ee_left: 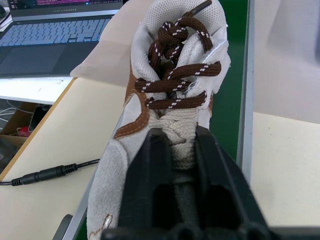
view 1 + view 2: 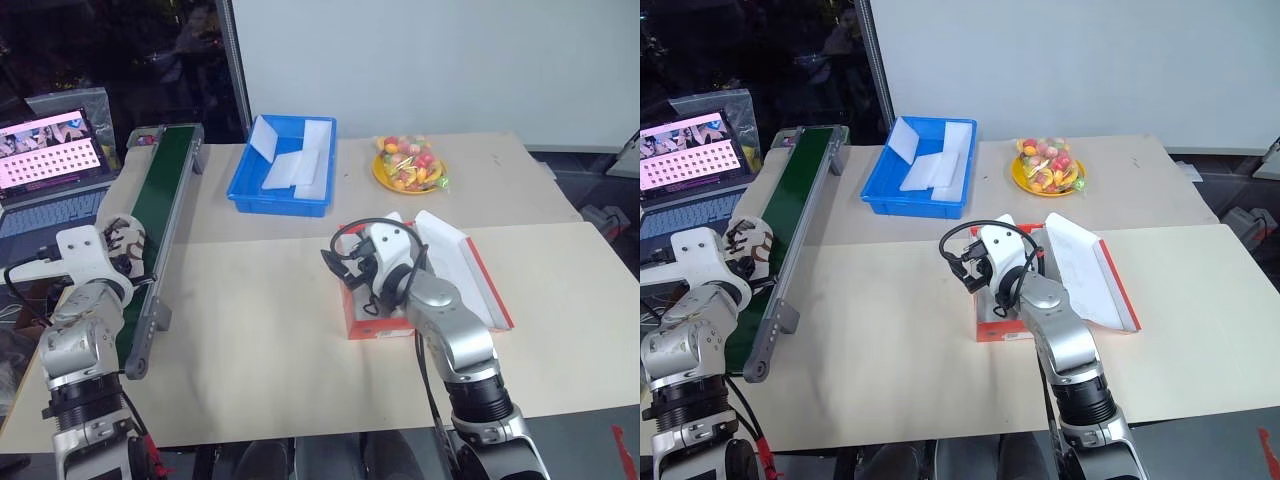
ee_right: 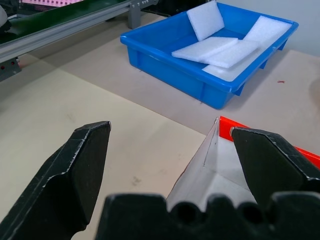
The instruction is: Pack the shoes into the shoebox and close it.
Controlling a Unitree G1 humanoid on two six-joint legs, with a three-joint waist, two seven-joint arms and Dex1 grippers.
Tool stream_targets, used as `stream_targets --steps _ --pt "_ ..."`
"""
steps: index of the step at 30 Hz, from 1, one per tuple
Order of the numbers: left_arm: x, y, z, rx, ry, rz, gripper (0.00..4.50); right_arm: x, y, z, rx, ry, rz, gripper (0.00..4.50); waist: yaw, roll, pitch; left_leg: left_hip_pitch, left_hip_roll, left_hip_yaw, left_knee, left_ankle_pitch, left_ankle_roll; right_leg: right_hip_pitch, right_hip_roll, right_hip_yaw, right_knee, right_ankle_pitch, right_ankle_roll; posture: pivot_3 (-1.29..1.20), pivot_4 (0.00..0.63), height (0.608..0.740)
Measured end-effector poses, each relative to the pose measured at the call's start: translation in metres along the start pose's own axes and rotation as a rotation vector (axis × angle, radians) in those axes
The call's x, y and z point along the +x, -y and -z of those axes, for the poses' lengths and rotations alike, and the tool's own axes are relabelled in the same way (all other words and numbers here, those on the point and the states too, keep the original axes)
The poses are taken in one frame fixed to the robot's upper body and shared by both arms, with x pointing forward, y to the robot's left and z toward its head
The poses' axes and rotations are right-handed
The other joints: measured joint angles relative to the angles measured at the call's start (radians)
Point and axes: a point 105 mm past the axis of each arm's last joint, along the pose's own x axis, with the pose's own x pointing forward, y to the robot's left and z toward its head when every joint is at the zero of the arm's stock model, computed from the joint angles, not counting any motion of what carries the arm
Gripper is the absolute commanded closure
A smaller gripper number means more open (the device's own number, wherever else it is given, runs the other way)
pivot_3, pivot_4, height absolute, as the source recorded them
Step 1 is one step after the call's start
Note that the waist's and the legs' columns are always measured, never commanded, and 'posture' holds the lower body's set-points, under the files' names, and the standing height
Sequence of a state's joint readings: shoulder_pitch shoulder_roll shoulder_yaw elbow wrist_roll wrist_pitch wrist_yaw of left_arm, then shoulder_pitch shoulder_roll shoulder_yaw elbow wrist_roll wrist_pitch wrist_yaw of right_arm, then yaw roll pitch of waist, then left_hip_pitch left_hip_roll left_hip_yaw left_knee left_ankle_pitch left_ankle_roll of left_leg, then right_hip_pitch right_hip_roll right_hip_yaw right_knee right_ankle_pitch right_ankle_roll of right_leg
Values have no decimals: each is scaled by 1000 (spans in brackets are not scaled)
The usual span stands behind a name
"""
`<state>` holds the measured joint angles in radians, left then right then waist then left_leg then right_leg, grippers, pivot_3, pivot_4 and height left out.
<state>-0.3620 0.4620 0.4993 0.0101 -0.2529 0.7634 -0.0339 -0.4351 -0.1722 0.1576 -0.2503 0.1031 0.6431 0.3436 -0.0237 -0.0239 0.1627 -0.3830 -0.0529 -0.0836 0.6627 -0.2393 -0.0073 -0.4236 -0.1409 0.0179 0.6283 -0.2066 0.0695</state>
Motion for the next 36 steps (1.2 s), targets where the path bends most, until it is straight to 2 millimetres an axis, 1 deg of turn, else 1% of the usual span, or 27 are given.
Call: stream_targets --steps 6,8,10,11,13,14,15,16,17,18,19,20,21,24,25,28,31,36 --pt "1 3 -2 60 10 -11 4498 0 1 0 0 0 3 0 6 0 0 0 0 0 0 0 0 0 0 0 0 0 0 0 150 740" --pt "1 6 -7 105 45 -25 4498 0 1 0 1 1 3 0 6 -1 1 -1 0 0 0 0 0 0 0 -1 -1 0 0 0 150 740" --pt "-1 14 -19 175 108 -24 4498 0 2 0 1 1 5 0 6 -3 2 -2 0 0 0 0 0 -1 0 -1 -1 0 0 0 150 740" --pt "-5 23 -33 257 174 -13 4498 0 2 0 2 1 6 0 6 -4 2 -3 0 0 0 0 0 -2 0 -1 -2 0 0 0 150 740" --pt "-13 41 -54 362 280 18 4498 0 2 0 5 0 7 0 7 -4 2 -4 0 0 -1 0 -1 -2 0 -1 -3 0 0 0 150 740" --pt "-18 57 -67 413 349 51 4498 1 2 0 12 -4 7 0 9 -4 2 -4 0 0 -1 -1 -2 -2 0 -1 -4 0 0 0 150 740" --pt "-23 68 -77 446 394 79 4498 2 1 0 23 -7 6 0 9 -4 2 -4 0 0 -1 -1 -2 -2 0 -1 -4 0 0 0 150 740" --pt "-29 87 -86 467 448 135 4498 4 -1 -2 62 -2 -2 0 9 -4 2 -4 0 0 -1 -1 -2 -2 0 -1 -4 0 0 0 150 740" --pt "-33 101 -90 462 470 186 4498 5 -2 -3 107 3 -5 0 9 -4 2 -4 0 0 -1 -1 -2 -2 0 -1 -4 0 0 0 150 740" --pt "-38 117 -91 442 482 253 4498 6 -3 -4 168 8 -9 0 8 -4 2 -4 0 0 -1 -1 -2 -2 0 -1 -4 0 0 0 150 740" --pt "-47 142 -87 396 479 378 4498 9 -1 -9 263 21 -12 0 8 -4 2 -4 0 0 -1 -1 -1 -2 0 -1 -4 0 0 0 150 740" --pt "-51 155 -81 374 462 446 4498 10 -1 -14 303 36 -17 0 5 -4 2 -4 0 0 -1 -1 -1 -2 0 -1 -3 0 0 0 150 740" --pt "-57 173 -71 339 418 547 4498 12 -2 -22 379 57 -35 0 0 -4 2 -5 1 0 -1 -1 -1 -2 0 0 -2 0 0 0 150 740" --pt "-71 199 -51 245 326 715 4498 12 4 -40 664 104 -105 0 -13 -4 2 -5 2 -1 -2 -1 -1 -2 2 -1 -1 0 0 0 150 740" --pt "-78 205 -47 230 306 766 4498 10 13 -44 774 107 -126 0 -16 -4 2 -5 2 -1 -2 -1 -1 -2 2 -1 0 0 -1 0 150 740" --pt "-86 211 -46 216 293 813 4498 5 30 -42 919 98 -114 0 -20 -4 3 -5 2 -1 -2 -1 0 -3 2 0 0 0 -1 0 150 740" --pt "-89 217 -42 221 275 840 4498 6 31 -38 985 54 -114 0 -24 -3 3 -5 3 0 -2 -1 0 -3 3 0 0 0 -1 0 150 740" --pt "-94 225 -41 219 273 878 4498 9 27 -34 1002 7 -108 0 -20 -3 3 -5 3 1 -2 -1 0 -2 3 0 -1 0 0 0 150 740"
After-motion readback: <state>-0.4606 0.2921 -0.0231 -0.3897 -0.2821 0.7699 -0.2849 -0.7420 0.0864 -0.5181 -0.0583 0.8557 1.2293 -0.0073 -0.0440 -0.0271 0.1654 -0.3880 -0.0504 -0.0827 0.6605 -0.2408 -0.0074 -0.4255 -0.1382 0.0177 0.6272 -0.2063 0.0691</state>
